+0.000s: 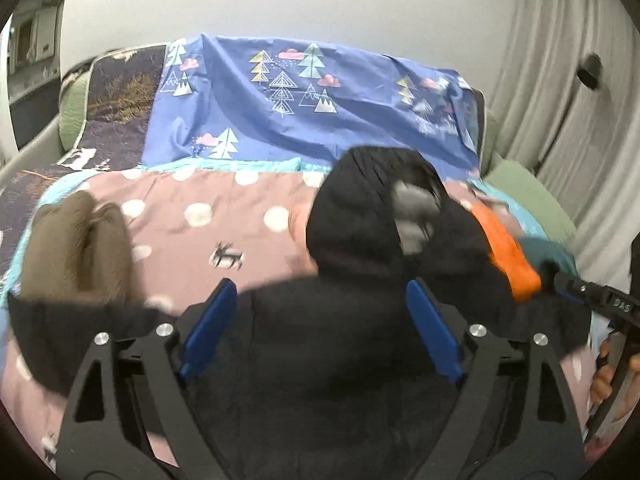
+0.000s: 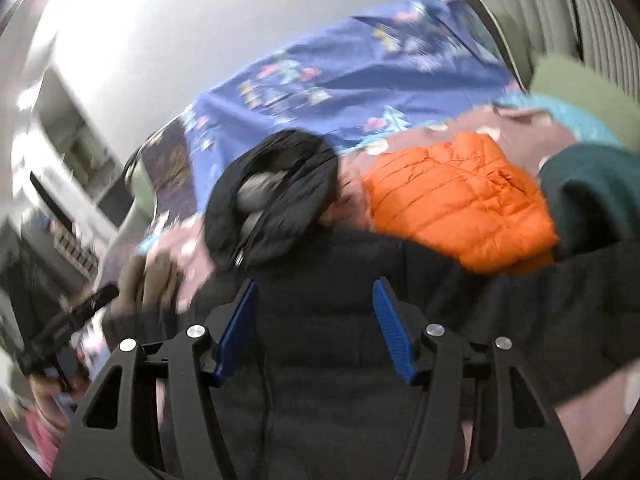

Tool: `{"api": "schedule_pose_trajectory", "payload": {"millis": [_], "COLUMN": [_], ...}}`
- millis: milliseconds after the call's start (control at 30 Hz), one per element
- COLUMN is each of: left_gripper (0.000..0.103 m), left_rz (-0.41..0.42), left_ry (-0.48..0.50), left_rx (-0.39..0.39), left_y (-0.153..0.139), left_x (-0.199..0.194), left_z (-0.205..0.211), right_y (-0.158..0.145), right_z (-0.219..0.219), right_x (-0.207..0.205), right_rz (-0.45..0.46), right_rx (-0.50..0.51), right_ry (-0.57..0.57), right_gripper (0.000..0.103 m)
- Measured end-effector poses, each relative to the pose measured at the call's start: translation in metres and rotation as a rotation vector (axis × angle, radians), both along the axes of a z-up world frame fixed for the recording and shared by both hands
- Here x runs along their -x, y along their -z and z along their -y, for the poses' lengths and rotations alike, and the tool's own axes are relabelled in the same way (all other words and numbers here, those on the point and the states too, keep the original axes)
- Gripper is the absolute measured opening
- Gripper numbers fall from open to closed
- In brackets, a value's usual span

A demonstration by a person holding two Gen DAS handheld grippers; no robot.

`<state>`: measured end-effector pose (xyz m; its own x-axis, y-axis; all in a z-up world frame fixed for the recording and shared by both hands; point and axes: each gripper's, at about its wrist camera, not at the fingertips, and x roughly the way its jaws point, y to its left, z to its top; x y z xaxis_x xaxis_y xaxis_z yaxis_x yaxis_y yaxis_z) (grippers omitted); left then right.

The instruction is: Fold large clothes

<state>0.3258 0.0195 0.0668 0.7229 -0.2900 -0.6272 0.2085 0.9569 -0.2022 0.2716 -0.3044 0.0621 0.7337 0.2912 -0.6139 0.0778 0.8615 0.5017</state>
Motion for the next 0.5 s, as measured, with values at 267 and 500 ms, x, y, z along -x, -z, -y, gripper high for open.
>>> {"api": "schedule_pose_trajectory", "payload": {"millis": [267, 500], "left_gripper": [0.089, 0.043], "left_rz": [-0.107, -0.099], "left_ry": [-0.011, 0.114], "left_rx": [0.169, 0.235], "left_y": [0.050, 0.070], "left_x": [-0.141, -0.180], "left_z": [0.011, 0.034], "right_y": [0.055, 0.052], "right_z": [0.020, 0.022], "right_x": [-0.138, -0.172], "right_rz": [-0.064, 0.029], "right_rx": [-0.281, -0.381], "right_ry": [-0.043, -0.127], "right_gripper": [0.061, 0.024]}}
